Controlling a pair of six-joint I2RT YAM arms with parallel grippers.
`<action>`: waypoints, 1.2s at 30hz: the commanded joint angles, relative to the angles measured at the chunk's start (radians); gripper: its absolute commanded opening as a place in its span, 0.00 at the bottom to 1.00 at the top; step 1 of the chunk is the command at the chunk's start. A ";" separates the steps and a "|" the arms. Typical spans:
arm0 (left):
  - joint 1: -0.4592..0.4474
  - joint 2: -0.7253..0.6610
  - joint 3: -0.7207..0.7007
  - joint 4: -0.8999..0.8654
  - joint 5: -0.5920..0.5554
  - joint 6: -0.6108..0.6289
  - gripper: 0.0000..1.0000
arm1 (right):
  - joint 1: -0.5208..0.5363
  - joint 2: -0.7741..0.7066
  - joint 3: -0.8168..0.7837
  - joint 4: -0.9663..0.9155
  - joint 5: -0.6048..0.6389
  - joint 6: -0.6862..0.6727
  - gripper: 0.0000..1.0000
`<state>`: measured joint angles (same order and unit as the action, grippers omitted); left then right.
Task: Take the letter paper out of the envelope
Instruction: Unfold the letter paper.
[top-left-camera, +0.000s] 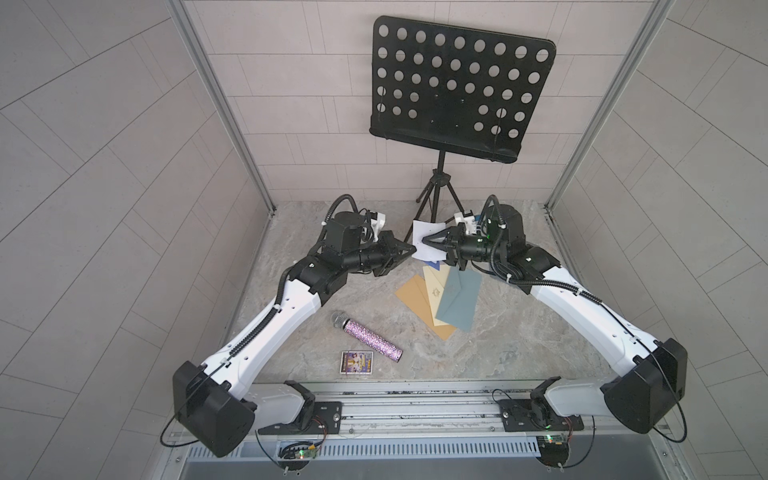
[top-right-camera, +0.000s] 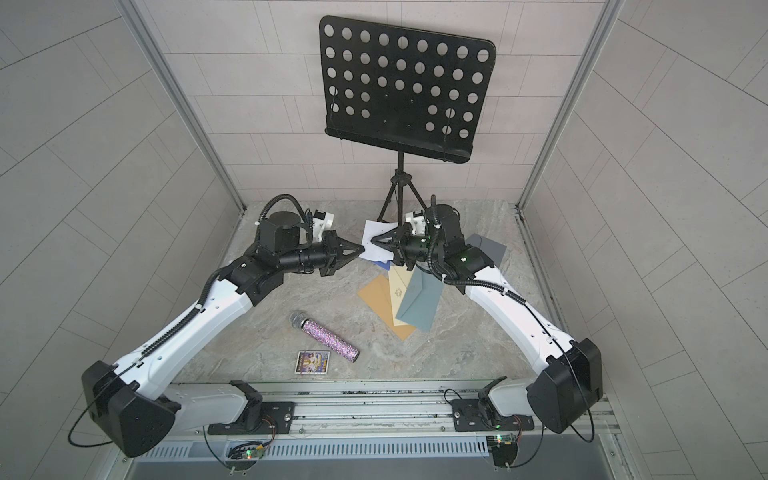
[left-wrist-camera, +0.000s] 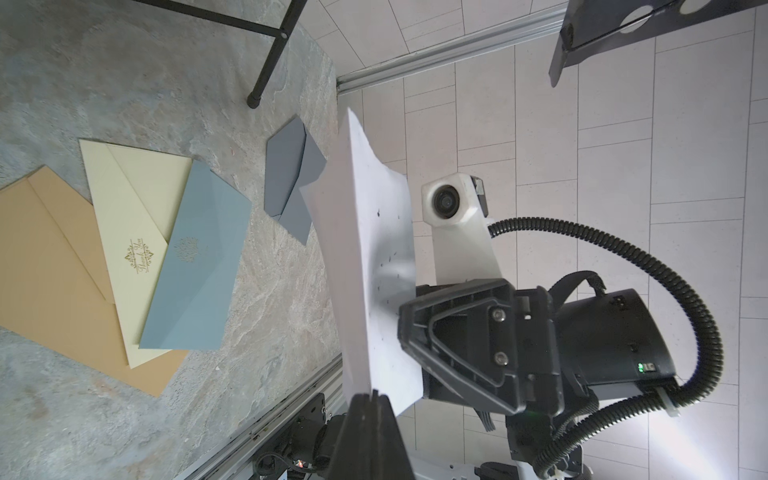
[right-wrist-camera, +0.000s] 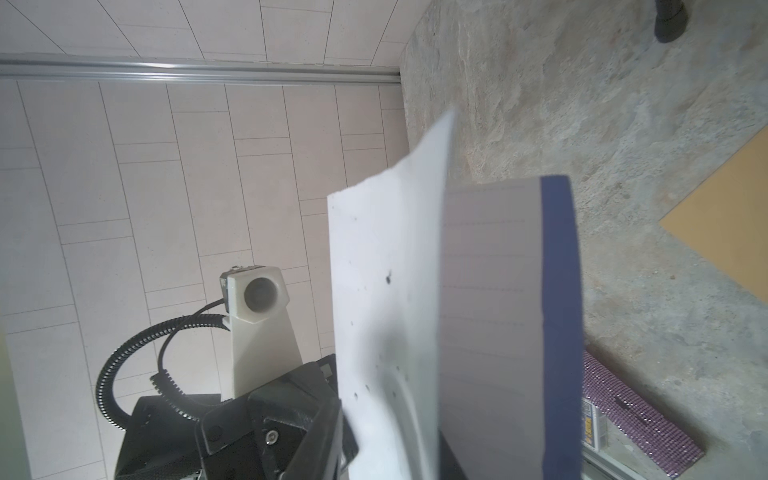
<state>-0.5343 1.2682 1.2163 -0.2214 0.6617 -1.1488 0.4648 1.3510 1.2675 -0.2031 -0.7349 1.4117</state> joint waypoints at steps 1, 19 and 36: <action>-0.010 0.004 -0.003 0.051 0.007 -0.029 0.00 | 0.013 0.013 0.058 -0.108 0.021 -0.086 0.22; 0.086 0.039 0.305 -0.453 -0.095 0.094 0.88 | 0.125 -0.100 0.250 -0.743 0.598 -1.393 0.00; -0.010 0.085 0.228 -0.397 0.068 0.057 0.90 | 0.335 -0.271 -0.046 -0.418 0.735 -2.065 0.00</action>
<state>-0.5289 1.3457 1.4582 -0.6186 0.7002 -1.0912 0.7872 1.0920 1.2236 -0.6849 -0.0410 -0.5133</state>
